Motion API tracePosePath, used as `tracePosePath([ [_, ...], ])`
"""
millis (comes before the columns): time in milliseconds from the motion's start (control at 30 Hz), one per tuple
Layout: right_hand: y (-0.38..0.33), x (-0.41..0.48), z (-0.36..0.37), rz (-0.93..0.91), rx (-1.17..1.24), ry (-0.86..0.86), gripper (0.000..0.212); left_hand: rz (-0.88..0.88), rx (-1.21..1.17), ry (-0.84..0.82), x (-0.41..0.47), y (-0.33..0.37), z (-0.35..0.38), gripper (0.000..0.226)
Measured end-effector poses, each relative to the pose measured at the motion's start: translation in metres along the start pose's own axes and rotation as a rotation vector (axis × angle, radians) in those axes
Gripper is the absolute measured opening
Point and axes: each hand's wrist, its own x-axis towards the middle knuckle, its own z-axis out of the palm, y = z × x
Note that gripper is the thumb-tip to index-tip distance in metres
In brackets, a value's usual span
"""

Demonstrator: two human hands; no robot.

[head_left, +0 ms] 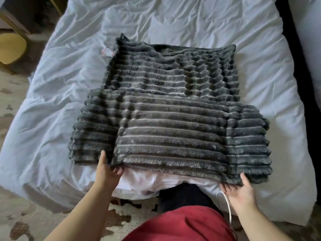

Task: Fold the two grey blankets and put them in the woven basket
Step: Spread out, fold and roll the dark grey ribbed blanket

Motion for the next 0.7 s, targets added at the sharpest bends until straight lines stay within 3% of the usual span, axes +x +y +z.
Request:
tracePosePath([
  [200, -0.025, 0.016, 0.05, 0.024, 0.037, -0.072, 0.036, -0.087, -0.117, -0.123, 0.002, 0.015, 0.044, 0.043],
  [300, -0.035, 0.008, 0.057, -0.007, 0.015, -0.051, 0.034, -0.058, -0.118, -0.08, -0.01, 0.024, 0.055, 0.026],
  [433, -0.048, -0.021, 0.061, -0.074, 0.046, -0.107, 0.04, 0.014, -0.2, -0.119, -0.038, 0.04, 0.059, 0.025],
  [700, -0.037, -0.102, 0.023, -0.249, 0.112, -0.267, 0.022, 0.146, -0.225, -0.244, -0.107, 0.046, 0.005, 0.018],
])
